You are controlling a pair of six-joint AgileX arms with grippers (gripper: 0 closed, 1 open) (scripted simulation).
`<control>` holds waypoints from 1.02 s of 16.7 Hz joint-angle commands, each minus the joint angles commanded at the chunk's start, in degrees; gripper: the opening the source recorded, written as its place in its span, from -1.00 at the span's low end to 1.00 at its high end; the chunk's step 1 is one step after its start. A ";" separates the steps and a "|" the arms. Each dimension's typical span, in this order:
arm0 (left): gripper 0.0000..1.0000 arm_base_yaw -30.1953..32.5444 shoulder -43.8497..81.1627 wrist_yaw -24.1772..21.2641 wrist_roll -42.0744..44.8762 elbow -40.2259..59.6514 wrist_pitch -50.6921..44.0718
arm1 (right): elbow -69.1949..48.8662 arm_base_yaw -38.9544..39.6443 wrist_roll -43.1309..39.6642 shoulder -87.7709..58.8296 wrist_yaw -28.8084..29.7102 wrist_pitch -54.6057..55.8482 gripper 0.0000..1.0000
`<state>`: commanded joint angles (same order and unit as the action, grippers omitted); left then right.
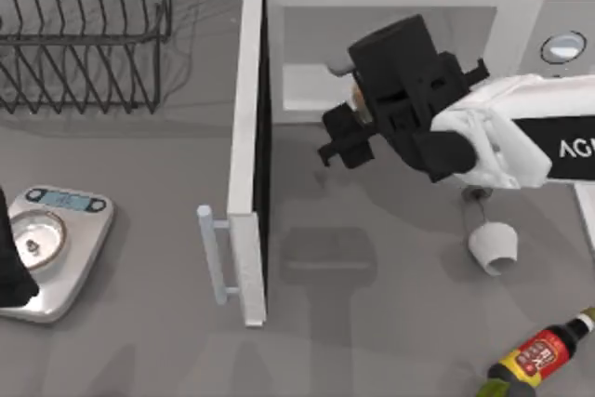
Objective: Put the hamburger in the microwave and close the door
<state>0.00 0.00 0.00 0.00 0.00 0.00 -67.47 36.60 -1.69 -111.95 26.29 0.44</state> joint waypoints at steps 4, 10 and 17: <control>1.00 0.00 0.00 0.00 0.00 0.00 0.00 | -3.58 2.05 11.06 -10.73 6.63 19.06 -1.00; 1.00 0.00 0.00 0.00 0.00 0.00 0.00 | -5.36 2.13 18.40 -18.78 11.37 31.60 -1.00; 1.00 0.00 0.00 0.00 0.00 0.00 0.00 | -7.24 1.28 18.28 -20.26 10.84 30.52 -1.00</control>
<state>0.00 0.00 0.00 0.00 0.00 0.00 -74.70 37.87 16.59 -132.21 37.13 30.96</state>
